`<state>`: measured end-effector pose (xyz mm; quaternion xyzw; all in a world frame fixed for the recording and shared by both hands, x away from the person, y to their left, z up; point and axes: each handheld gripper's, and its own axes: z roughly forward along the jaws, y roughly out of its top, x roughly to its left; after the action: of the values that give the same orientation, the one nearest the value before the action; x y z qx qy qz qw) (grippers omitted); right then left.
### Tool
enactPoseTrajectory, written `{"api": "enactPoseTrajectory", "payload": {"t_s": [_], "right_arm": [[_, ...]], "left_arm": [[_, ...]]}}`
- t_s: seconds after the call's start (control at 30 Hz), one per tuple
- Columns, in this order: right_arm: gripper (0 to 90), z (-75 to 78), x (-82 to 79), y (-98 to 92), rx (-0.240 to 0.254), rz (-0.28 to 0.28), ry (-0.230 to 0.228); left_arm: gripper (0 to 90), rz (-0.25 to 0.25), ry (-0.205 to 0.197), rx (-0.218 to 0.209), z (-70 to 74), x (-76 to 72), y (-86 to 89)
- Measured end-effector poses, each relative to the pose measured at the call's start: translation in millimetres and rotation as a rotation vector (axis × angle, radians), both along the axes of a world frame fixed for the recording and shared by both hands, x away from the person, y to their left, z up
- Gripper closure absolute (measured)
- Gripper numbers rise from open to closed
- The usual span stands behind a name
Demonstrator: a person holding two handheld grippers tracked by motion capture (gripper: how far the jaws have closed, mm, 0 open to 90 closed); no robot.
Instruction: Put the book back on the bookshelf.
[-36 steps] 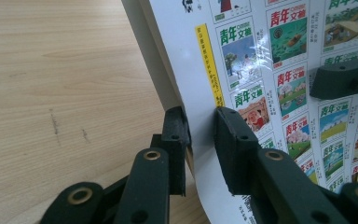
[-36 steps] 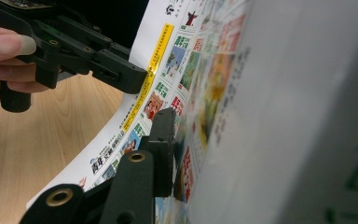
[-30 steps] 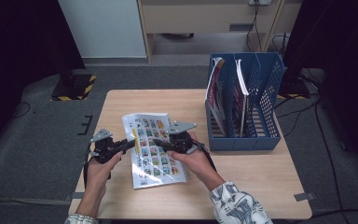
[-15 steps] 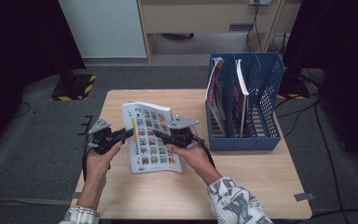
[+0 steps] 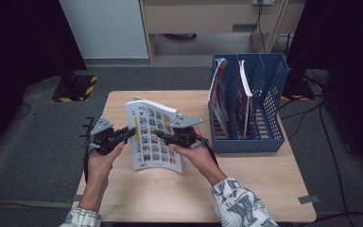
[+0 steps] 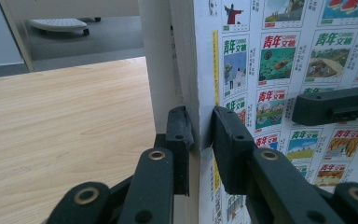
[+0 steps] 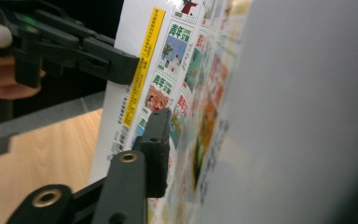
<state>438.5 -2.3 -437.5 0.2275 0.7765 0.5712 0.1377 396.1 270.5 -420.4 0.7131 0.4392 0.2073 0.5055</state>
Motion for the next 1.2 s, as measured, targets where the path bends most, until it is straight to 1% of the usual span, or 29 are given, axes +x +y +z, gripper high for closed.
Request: {"api": "enactPoseTrajectory", "payload": {"t_s": [0.03, 0.1, 0.17, 0.27, 0.33, 0.37, 0.4, 0.5, 0.53, 0.57, 0.6, 0.63, 0.67, 0.7, 0.73, 0.83, 0.9, 0.97, 1.03, 1.07, 1.1, 1.13, 1.17, 1.2], "right_arm": [[62.7, 0.4, 0.1, 0.0, 0.008, 0.003, 0.016], [69.8, 1.1, -0.7, -0.3, -0.003, -0.008, 0.003], [70.9, 1.8, -0.3, -1.3, 0.003, -0.009, 0.014], [71.6, 1.1, -2.1, -0.8, 0.009, -0.016, 0.007], [72.2, 0.8, -4.5, -0.3, 0.014, -0.024, -0.005], [72.4, 0.9, -5.3, -0.1, 0.016, -0.025, -0.008], [72.7, 1.5, -6.5, 0.5, 0.022, -0.029, -0.02], [73.5, 5.0, -9.5, -0.4, 0.022, -0.033, -0.058], [73.6, 5.8, -10.7, -0.9, 0.017, -0.036, -0.069], [73.7, 6.0, -11.5, -1.3, 0.018, -0.034, -0.073], [73.8, 6.0, -12.8, -2.1, 0.018, -0.027, -0.073], [73.8, 5.6, -13.9, -2.3, 0.02, -0.024, -0.074], [73.8, 5.1, -15.1, -2.4, 0.017, -0.021, -0.074], [73.8, 4.4, -16.6, -2.0, 0.016, -0.018, -0.075], [73.7, 3.6, -17.9, -2.1, 0.013, -0.019, -0.074], [73.8, 1.4, -19.0, -5.0, 0.031, -0.023, -0.07], [73.8, 1.5, -19.6, -6.9, 0.04, -0.024, -0.062], [73.8, 1.5, -20.1, -7.2, 0.043, -0.026, -0.062], [73.8, 1.4, -19.8, -6.4, 0.043, -0.032, -0.061], [73.8, 1.7, -19.0, -6.3, 0.04, -0.035, -0.056], [73.8, 1.9, -18.8, -6.2, 0.041, -0.037, -0.053], [73.8, 2.2, -18.6, -6.5, 0.045, -0.037, -0.051], [73.8, 2.3, -18.4, -6.9, 0.048, -0.037, -0.05], [73.7, 2.4, -18.6, -7.1, 0.047, -0.038, -0.051]], "left_arm": [[76.2, -0.002, -0.001, -0.002, 0.0, -0.4, 0.4], [76.3, -0.004, -0.004, -0.005, 0.0, -1.3, 0.2], [76.2, -0.004, -0.005, -0.003, 0.1, -1.8, 0.1], [76.1, -0.001, -0.006, -0.012, -0.8, -1.8, 0.8], [75.9, 0.005, -0.011, -0.014, -1.1, -1.5, 1.2], [75.8, 0.012, -0.01, -0.025, -1.1, -0.7, 1.7], [75.7, 0.014, -0.015, -0.031, -1.0, 0.0, 1.9], [74.3, 0.012, -0.03, -0.029, -1.1, 2.7, 1.7], [73.6, 0.01, -0.028, -0.032, -1.5, 3.3, 2.1], [72.3, 0.018, -0.025, -0.038, -2.4, 4.0, 2.3], [70.1, 0.035, -0.032, -0.032, -3.0, 4.0, 2.5], [68.3, 0.044, -0.035, -0.039, -3.7, 3.8, 3.3], [63.5, 0.049, -0.032, -0.049, -4.5, 3.0, 4.6], [58.6, 0.059, -0.034, -0.048, -5.5, 1.0, 5.5], [54.0, 0.067, -0.037, -0.035, -7.0, -2.0, 6.8], [46.6, 0.084, -0.04, 0.008, -15.4, -14.0, 12.1], [41.5, 0.092, -0.028, 0.023, -24.1, -20.9, 17.0], [36.1, 0.112, -0.014, 0.021, -35.8, -25.5, 22.1], [29.0, 0.114, 0.019, 0.033, -46.1, -24.8, 25.9], [25.2, 0.112, 0.028, 0.043, -48.2, -24.2, 26.8], [23.5, 0.113, 0.038, 0.055, -50.6, -23.6, 27.7], [20.9, 0.118, 0.049, 0.056, -52.5, -23.3, 28.6], [19.2, 0.12, 0.052, 0.059, -54.2, -23.1, 29.3], [18.9, 0.12, 0.052, 0.071, -55.9, -23.0, 29.5]]}}
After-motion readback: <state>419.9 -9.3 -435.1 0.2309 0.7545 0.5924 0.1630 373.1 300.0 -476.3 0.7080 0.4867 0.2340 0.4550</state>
